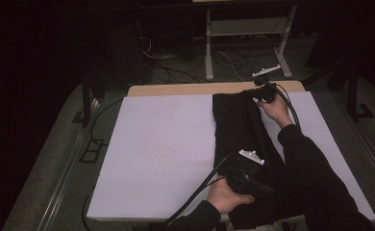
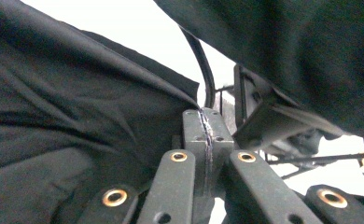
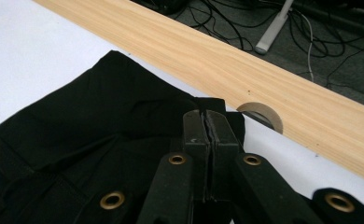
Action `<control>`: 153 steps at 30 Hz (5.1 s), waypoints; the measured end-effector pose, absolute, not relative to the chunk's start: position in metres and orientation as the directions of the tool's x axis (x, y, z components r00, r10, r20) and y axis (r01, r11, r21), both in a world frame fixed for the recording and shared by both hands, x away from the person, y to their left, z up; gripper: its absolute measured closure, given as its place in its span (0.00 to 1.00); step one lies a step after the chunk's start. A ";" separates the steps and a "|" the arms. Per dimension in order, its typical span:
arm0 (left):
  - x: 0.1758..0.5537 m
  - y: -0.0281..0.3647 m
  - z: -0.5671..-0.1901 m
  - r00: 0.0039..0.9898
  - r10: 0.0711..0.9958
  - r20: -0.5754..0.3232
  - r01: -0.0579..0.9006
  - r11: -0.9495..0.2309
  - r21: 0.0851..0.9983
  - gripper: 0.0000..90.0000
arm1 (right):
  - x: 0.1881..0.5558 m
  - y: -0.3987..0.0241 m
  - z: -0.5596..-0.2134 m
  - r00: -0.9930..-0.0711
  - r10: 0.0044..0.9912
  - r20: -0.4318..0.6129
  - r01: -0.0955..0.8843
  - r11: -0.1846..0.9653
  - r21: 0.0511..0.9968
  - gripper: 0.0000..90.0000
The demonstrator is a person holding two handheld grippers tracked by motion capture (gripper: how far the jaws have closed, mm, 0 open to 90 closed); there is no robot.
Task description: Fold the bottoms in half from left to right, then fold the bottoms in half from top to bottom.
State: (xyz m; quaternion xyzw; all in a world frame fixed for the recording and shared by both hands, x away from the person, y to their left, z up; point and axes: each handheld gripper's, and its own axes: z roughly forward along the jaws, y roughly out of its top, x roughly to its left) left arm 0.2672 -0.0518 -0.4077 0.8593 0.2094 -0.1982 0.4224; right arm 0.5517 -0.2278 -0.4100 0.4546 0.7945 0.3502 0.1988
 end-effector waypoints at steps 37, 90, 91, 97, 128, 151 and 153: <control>0.288 -0.125 -0.455 0.743 0.328 -0.583 0.664 -0.474 0.579 0.98 | 0.570 -0.229 -0.413 -0.503 0.864 -0.006 0.581 0.343 0.738 0.94; 0.335 -0.006 -0.383 0.907 0.381 -0.178 0.347 -0.439 0.829 0.00 | 0.493 -0.285 -0.382 -0.488 0.845 0.216 0.601 0.146 0.786 0.00; 0.337 -0.003 -0.382 0.907 0.384 -0.174 0.345 -0.437 0.831 0.00 | 0.493 -0.284 -0.383 -0.487 0.845 0.222 0.605 0.143 0.783 0.00; 0.349 0.006 -0.388 0.902 0.393 -0.177 0.349 -0.425 0.835 0.00 | 0.494 -0.276 -0.385 -0.501 0.834 0.230 0.620 0.161 0.768 0.00; 0.392 0.047 -0.370 0.867 0.491 -0.090 0.345 -0.458 0.820 0.00 | 0.475 -0.272 -0.387 -0.534 0.811 0.240 0.591 0.156 0.791 0.00; 0.444 0.068 -0.350 0.849 0.517 -0.110 0.368 -0.428 0.825 0.00 | 0.468 -0.282 -0.387 -0.519 0.817 0.252 0.595 0.133 0.792 0.00; 0.449 0.069 -0.349 0.844 0.519 -0.137 0.386 -0.409 0.827 0.00 | 0.467 -0.281 -0.386 -0.523 0.816 0.247 0.589 0.136 0.797 0.00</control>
